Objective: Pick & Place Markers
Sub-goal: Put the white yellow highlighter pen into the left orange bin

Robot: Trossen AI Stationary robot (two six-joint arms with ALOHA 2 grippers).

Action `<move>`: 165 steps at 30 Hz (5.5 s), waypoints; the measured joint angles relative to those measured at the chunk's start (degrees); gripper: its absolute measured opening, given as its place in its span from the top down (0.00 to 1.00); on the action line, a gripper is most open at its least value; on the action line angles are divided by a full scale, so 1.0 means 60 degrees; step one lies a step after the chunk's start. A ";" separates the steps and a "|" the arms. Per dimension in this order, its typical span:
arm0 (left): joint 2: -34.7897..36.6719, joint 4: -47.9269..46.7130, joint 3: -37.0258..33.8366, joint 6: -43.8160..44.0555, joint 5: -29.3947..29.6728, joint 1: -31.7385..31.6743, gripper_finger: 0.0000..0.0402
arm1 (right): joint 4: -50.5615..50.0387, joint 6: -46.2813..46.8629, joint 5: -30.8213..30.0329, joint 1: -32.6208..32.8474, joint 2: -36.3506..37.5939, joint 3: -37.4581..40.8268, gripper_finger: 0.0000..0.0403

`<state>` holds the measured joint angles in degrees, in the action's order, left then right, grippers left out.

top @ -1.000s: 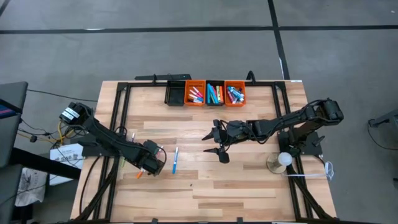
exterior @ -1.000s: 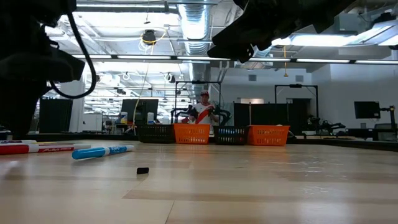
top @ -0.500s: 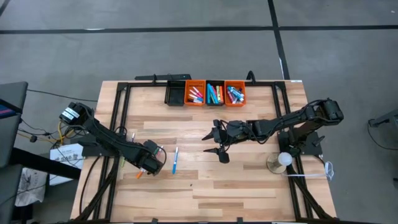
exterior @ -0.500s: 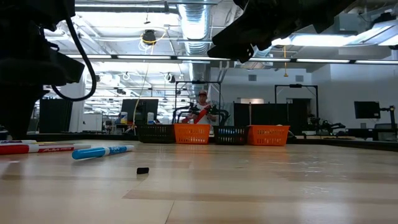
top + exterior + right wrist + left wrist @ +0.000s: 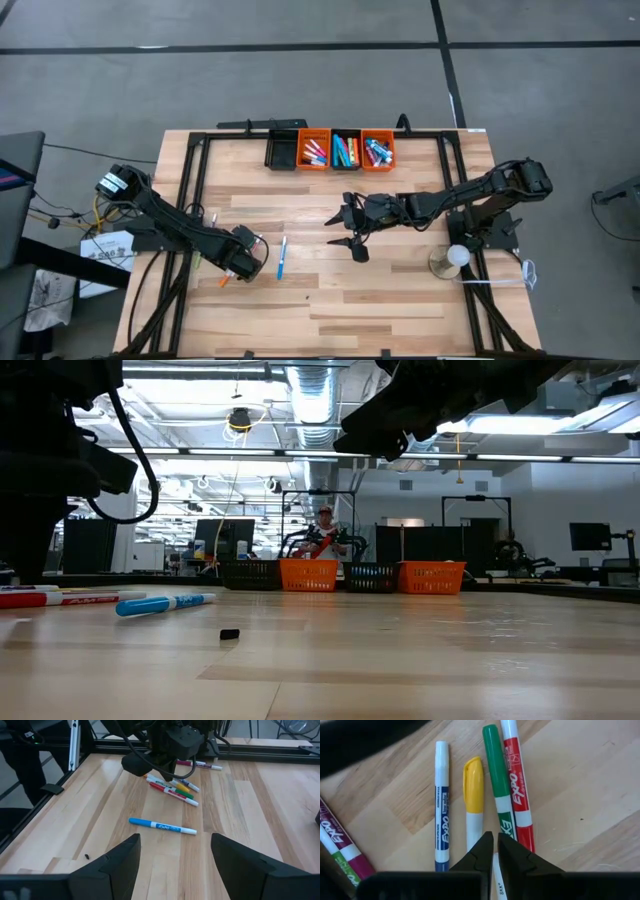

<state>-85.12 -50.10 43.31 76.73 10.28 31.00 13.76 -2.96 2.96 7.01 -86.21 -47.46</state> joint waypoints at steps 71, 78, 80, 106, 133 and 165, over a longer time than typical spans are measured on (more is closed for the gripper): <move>0.0018 0.0744 -0.0940 -0.0581 -0.0520 -0.0787 0.89 | 0.0004 0.0000 0.0004 0.0000 -0.0004 0.0000 0.42; 0.0056 0.0755 -0.0946 -0.0572 -0.0506 -0.0788 0.87 | 0.0004 0.0000 0.0004 0.0001 -0.0004 0.0000 0.42; 0.0129 0.0758 -0.0955 -0.0566 -0.0502 -0.0790 0.89 | 0.0004 0.0000 0.0007 0.0007 -0.0004 0.0000 0.42; 0.2773 0.0759 -0.0958 -0.0539 0.1604 -0.0707 0.89 | 0.3611 -0.0136 0.0372 -0.0073 -0.3231 -0.0565 0.42; 0.2458 0.9682 -0.0943 -0.8789 0.5250 0.0091 0.87 | 0.7144 0.0735 0.0543 -0.0050 -0.3377 -0.0579 0.42; 0.1603 1.1171 -0.0943 -0.9541 0.5180 0.0066 0.87 | 0.7325 0.0096 0.0551 0.0081 -0.3377 -0.0719 0.84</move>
<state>-75.50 16.93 37.65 19.48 41.36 31.40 57.71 -2.38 6.27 7.49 -106.48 -51.78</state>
